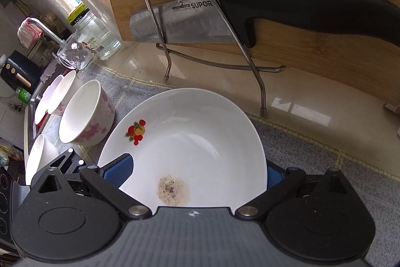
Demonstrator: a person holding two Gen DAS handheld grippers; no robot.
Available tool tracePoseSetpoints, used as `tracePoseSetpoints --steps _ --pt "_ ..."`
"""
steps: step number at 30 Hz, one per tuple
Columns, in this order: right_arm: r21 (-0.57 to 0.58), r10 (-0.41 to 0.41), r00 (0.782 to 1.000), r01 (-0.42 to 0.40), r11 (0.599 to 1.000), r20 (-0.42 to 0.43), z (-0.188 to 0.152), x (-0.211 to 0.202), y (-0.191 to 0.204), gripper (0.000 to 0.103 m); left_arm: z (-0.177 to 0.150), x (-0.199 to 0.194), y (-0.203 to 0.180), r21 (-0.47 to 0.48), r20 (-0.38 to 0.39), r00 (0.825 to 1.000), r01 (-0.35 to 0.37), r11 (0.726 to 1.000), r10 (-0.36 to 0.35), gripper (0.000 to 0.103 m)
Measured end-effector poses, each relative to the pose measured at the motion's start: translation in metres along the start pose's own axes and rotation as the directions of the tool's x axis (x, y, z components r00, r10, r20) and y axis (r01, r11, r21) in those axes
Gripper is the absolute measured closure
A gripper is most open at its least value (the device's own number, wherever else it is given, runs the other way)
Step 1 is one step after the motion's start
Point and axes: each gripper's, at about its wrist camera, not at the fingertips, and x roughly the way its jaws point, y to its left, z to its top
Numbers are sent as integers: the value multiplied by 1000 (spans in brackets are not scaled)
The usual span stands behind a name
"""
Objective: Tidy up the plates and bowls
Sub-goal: 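Close both grippers on opposite rims of the stained plate, then lift the stained plate with both grippers off the towel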
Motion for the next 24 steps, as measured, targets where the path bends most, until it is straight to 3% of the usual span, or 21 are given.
tracePoseSetpoints --steps 9,13,24 --pt "-5 58 990 -60 998 -125 25 10 -6 0 3 0 1 24 -7 1000 23 999 -23 0" --pt "15 84 986 -83 996 -141 33 14 -9 0 4 0 1 32 -7 1000 29 999 -28 0" --pt "-16 62 985 -66 998 -163 34 17 -4 0 3 -2 -2 69 4 1000 21 997 -21 0"
